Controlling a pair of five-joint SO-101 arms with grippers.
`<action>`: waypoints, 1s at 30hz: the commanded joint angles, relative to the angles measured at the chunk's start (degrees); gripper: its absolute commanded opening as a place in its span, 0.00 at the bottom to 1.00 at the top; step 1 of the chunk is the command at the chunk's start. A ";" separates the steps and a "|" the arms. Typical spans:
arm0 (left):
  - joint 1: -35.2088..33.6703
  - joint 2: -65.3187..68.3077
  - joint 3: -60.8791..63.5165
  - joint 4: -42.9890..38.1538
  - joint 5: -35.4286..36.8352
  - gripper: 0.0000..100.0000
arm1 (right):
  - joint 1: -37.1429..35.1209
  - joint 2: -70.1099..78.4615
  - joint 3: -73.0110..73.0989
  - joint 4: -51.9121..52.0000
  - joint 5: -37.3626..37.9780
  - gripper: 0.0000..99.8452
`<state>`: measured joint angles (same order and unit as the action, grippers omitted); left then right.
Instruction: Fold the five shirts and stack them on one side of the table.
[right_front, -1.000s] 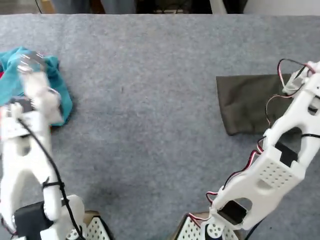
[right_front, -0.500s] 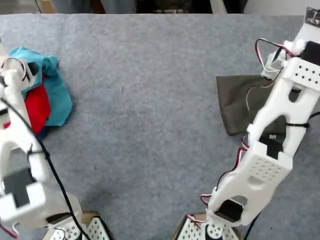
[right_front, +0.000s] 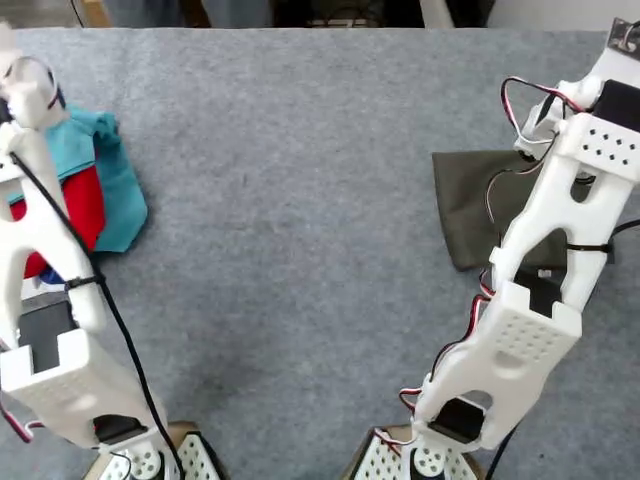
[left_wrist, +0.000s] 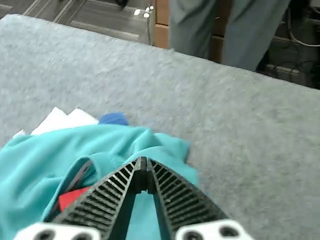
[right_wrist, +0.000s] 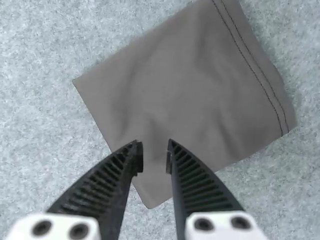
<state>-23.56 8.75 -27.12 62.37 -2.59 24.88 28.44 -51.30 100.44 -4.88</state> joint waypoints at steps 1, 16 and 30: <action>4.18 -0.62 -9.27 5.98 0.44 0.03 | -0.70 -1.19 -2.51 0.44 -0.88 0.09; -5.41 16.88 -3.30 -2.11 -2.37 0.21 | -0.79 -0.84 -1.89 0.53 -0.53 0.09; -0.66 24.70 -31.25 13.63 -2.73 0.03 | -0.70 -1.01 -1.80 0.53 -0.53 0.09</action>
<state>-25.76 34.51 -49.10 72.75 -4.97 24.88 28.44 -51.30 100.62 -5.14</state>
